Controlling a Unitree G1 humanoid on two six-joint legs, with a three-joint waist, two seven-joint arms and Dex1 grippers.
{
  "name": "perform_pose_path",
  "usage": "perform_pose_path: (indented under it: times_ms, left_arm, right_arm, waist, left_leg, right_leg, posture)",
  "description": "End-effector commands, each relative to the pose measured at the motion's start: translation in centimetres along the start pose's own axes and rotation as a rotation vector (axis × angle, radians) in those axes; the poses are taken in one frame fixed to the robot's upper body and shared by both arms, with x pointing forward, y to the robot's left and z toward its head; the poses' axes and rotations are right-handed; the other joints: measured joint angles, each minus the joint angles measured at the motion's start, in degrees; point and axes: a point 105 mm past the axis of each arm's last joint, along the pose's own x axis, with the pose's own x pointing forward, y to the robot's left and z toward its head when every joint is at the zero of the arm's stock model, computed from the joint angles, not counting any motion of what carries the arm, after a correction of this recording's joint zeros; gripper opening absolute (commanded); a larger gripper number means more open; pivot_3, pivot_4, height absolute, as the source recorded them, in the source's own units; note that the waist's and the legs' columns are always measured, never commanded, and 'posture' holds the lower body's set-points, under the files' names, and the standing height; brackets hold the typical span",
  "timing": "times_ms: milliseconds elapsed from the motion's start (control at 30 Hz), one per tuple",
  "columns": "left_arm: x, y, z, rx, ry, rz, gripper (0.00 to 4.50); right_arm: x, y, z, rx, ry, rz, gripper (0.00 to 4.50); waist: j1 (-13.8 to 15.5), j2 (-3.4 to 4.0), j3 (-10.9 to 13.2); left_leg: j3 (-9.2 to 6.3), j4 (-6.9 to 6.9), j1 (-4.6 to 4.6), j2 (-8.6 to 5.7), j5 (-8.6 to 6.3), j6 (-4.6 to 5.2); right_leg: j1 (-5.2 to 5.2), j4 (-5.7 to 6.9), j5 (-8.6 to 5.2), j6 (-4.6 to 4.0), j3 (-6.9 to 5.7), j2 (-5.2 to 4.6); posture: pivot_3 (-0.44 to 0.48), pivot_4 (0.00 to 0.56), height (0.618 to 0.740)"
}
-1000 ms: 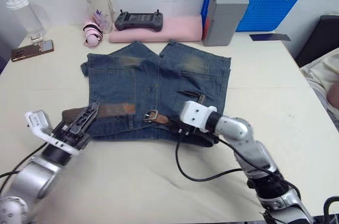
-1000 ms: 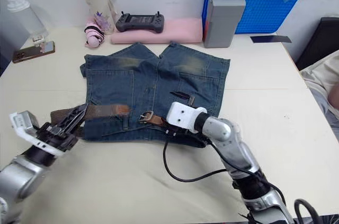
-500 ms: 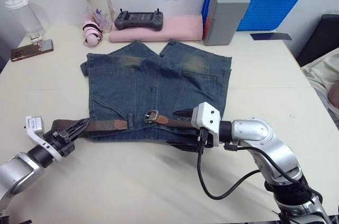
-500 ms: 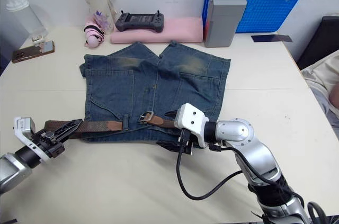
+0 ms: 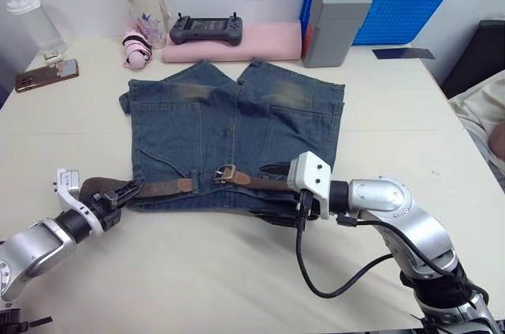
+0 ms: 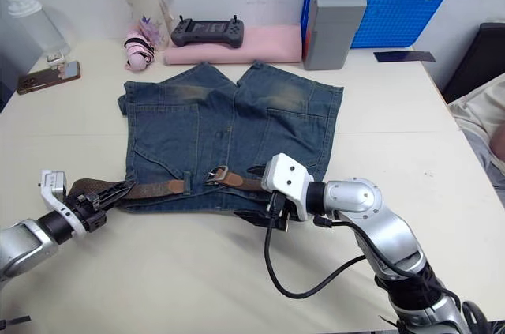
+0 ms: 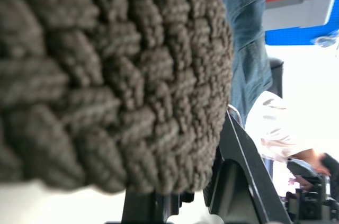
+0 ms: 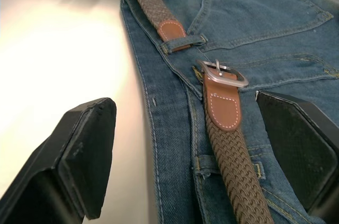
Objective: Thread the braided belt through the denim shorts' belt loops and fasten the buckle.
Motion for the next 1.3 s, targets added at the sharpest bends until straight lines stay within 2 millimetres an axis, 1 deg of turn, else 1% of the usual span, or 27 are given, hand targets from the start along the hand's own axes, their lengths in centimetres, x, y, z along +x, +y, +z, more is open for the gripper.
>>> perform_pose_path:
  times_ms: [33,167,300,400,533,700,800,900,1033,1167,1300]
  left_arm:
    - [0.8,-0.5,0.7,0.076,0.039,-0.005,0.0]
    - [2.4,-0.8,-0.2,0.221,0.175,-0.007,0.0]
    - [3.1,-0.5,-1.0,0.35,0.304,-0.014,0.0]
    - [3.8,-0.2,-0.7,0.441,0.356,-0.017,0.0]
    - [5.2,-0.8,-0.1,0.55,0.398,-0.072,0.0]
    - [7.1,-1.2,0.0,0.729,0.46,-0.135,0.0]
    - [7.7,-1.9,-0.5,0.822,0.494,-0.218,0.0]
    - [8.3,-2.3,-0.9,0.925,0.513,-0.276,0.0]
    - [9.1,-3.5,-1.9,0.98,0.517,-0.368,0.0]
    - [9.5,-4.8,-2.2,0.97,0.488,-0.442,0.0]
    - [9.6,-4.7,-2.4,0.969,0.484,-0.447,0.0]
  right_arm:
    - [0.1,0.4,1.1,-0.033,-0.032,0.014,4.46]
    - [0.3,0.6,1.0,-0.036,-0.03,0.021,4.46]
    - [0.4,0.7,0.9,-0.044,-0.027,0.033,4.46]
    - [0.6,0.9,0.8,-0.058,-0.022,0.049,4.46]
    - [0.8,0.8,0.3,-0.111,0.002,0.058,4.46]
    - [1.4,0.2,0.1,-0.256,0.009,0.016,4.46]
    - [1.8,-0.2,-0.1,-0.372,0.017,-0.011,4.46]
    - [2.3,-0.2,-0.4,-0.481,0.018,-0.016,4.46]
    - [3.6,0.0,-0.6,-0.618,-0.007,-0.023,4.46]
    - [4.8,-0.2,-0.7,-0.722,-0.027,-0.049,4.46]
    - [5.7,-0.3,-1.3,-0.809,-0.032,-0.043,4.46]
  waist:
    - [0.05,0.0,0.0]
    - [-0.05,0.01,0.01]
    - [-0.35,0.03,0.02]
    - [-0.17,0.03,0.03]
    - [-0.06,0.04,0.03]
    - [0.0,0.02,0.04]
    - [-0.02,0.02,0.04]
    - [0.05,0.02,0.04]
    - [0.14,0.01,0.04]
    - [0.13,0.0,0.05]
    - [-0.15,-0.02,0.06]
  left_leg:
    - [0.0,0.0,0.0,-0.01,0.0,0.0]
    - [0.02,0.0,-0.01,-0.05,0.01,0.01]
    - [0.08,-0.1,-0.02,-0.08,0.04,0.03]
    - [0.13,-0.24,-0.03,-0.06,0.1,-0.02]
    - [0.16,-0.32,-0.02,-0.08,0.18,-0.03]
    - [0.19,-0.31,-0.03,-0.11,0.2,-0.03]
    - [0.2,-0.3,-0.04,-0.11,0.23,0.0]
    - [0.21,-0.24,-0.06,-0.1,0.24,0.01]
    - [0.19,-0.18,-0.08,-0.11,0.24,0.02]
    - [0.14,0.04,-0.15,-0.1,0.24,0.03]
    - [0.1,0.22,-0.17,-0.1,0.26,0.08]
  right_leg:
    - [0.0,0.02,0.0,0.0,-0.01,0.0]
    - [-0.01,0.03,0.0,0.0,-0.03,0.01]
    - [-0.02,0.08,0.0,0.02,-0.04,0.04]
    - [-0.07,0.06,0.0,0.04,-0.06,0.11]
    - [-0.07,0.04,-0.01,0.05,-0.07,0.12]
    - [-0.07,0.05,-0.01,0.07,-0.08,0.09]
    - [-0.06,0.08,-0.01,0.08,-0.09,0.1]
    - [-0.06,0.08,-0.02,0.1,-0.09,0.09]
    - [-0.04,0.08,-0.02,0.12,-0.11,0.08]
    - [-0.02,0.17,-0.01,0.15,-0.13,0.05]
    - [-0.02,0.36,-0.01,0.16,-0.13,0.01]
  posture:
    - [0.0,0.15,0.712]
    - [0.0,0.15,0.712]
    - [0.0,0.15,0.712]
    - [0.0,0.15,0.712]
    - [0.0,0.15,0.712]
    - [0.0,0.15,0.712]
    - [0.0,0.15,0.712]
    - [0.0,0.15,0.712]
    - [0.0,0.15,0.712]
    - [0.0,0.15,0.712]
    - [0.0,0.15,0.712]
